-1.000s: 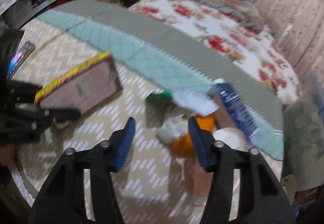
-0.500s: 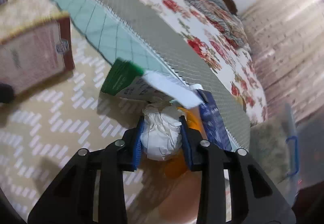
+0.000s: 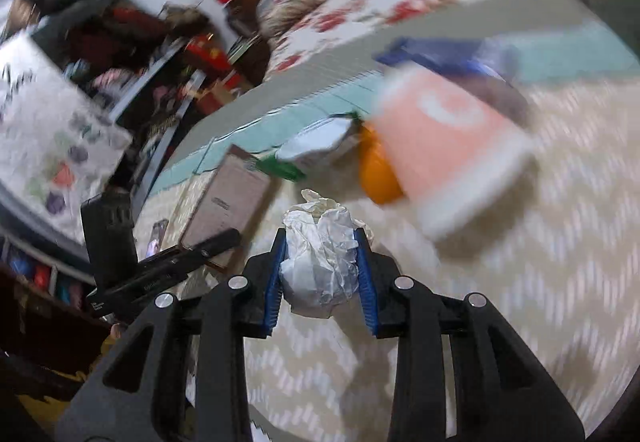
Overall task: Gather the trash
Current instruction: 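Drop the yellow box and white paper into the wastebasket by opening both tools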
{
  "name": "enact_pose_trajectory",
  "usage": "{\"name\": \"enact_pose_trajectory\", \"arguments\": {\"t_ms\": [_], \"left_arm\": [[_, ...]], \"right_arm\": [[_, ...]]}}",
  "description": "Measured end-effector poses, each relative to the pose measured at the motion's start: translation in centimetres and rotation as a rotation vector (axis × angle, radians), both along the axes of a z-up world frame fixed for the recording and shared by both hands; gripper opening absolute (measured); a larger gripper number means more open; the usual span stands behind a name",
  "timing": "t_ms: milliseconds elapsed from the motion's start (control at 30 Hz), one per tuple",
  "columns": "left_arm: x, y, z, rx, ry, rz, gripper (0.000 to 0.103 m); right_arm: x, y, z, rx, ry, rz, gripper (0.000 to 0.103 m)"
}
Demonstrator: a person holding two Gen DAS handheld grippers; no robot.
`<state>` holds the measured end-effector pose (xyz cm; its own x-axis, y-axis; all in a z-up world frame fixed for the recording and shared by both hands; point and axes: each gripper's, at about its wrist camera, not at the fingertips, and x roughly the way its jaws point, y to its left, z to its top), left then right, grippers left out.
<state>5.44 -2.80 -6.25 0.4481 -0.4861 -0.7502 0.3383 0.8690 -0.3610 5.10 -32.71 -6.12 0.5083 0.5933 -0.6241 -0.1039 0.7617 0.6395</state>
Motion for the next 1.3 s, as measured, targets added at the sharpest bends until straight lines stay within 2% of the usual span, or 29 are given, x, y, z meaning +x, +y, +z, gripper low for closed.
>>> {"name": "enact_pose_trajectory", "arguments": {"t_ms": [100, 200, 267, 367, 600, 800, 1000, 1100, 1133, 1167, 1200, 1233, 1300], "left_arm": [[-0.6, 0.7, 0.9, -0.028, -0.019, 0.005, 0.022], [-1.2, 1.3, 2.8, -0.088, -0.048, 0.003, 0.022], [-1.4, 0.6, 4.3, -0.097, -0.068, -0.011, 0.022], [-1.6, -2.2, 6.6, -0.103, -0.097, -0.081, 0.022], [-1.4, -16.2, 8.8, -0.053, -0.081, -0.362, 0.022], [-1.3, -31.0, 8.3, 0.008, -0.072, -0.595, 0.022], [-0.9, -42.4, 6.7, 0.053, -0.016, -0.713, 0.022], [-1.1, -46.6, 6.1, 0.069, -0.005, -0.745, 0.022], [-1.1, -47.9, 5.7, 0.075, -0.004, -0.752, 0.023], [-0.9, -49.1, 5.4, 0.082, -0.004, -0.755, 0.028], [-0.7, -50.8, 4.9, 0.097, -0.006, -0.756, 0.046], [-0.7, -51.5, 4.7, 0.105, -0.009, -0.752, 0.054], [-0.5, -53.0, 4.0, 0.127, -0.01, -0.739, 0.056]], "right_arm": [[-2.9, -2.1, 0.6, 0.075, -0.055, -0.057, 0.035], [-4.5, -3.1, 0.7, 0.033, -0.086, -0.102, 0.035], [-5.5, -4.3, 0.7, 0.033, -0.1, -0.135, 0.035], [-7.0, -7.2, 0.9, 0.043, -0.128, -0.224, 0.035], [-12.3, -15.9, 1.9, -0.038, -0.238, -0.512, 0.035], [-15.5, -25.0, 1.5, -0.1, -0.236, -0.752, 0.035], [-16.1, -30.6, 0.1, -0.101, -0.201, -0.853, 0.035], [-15.4, -32.8, -1.3, -0.085, -0.176, -0.866, 0.039], [-15.0, -33.5, -1.8, -0.079, -0.16, -0.864, 0.044], [-14.6, -34.3, -2.5, -0.074, -0.145, -0.862, 0.051], [-14.4, -34.9, -2.9, -0.069, -0.131, -0.867, 0.064], [-14.2, -35.1, -3.2, -0.071, -0.127, -0.885, 0.065], [-14.3, -35.6, -3.2, -0.072, -0.135, -0.9, 0.065]]}}
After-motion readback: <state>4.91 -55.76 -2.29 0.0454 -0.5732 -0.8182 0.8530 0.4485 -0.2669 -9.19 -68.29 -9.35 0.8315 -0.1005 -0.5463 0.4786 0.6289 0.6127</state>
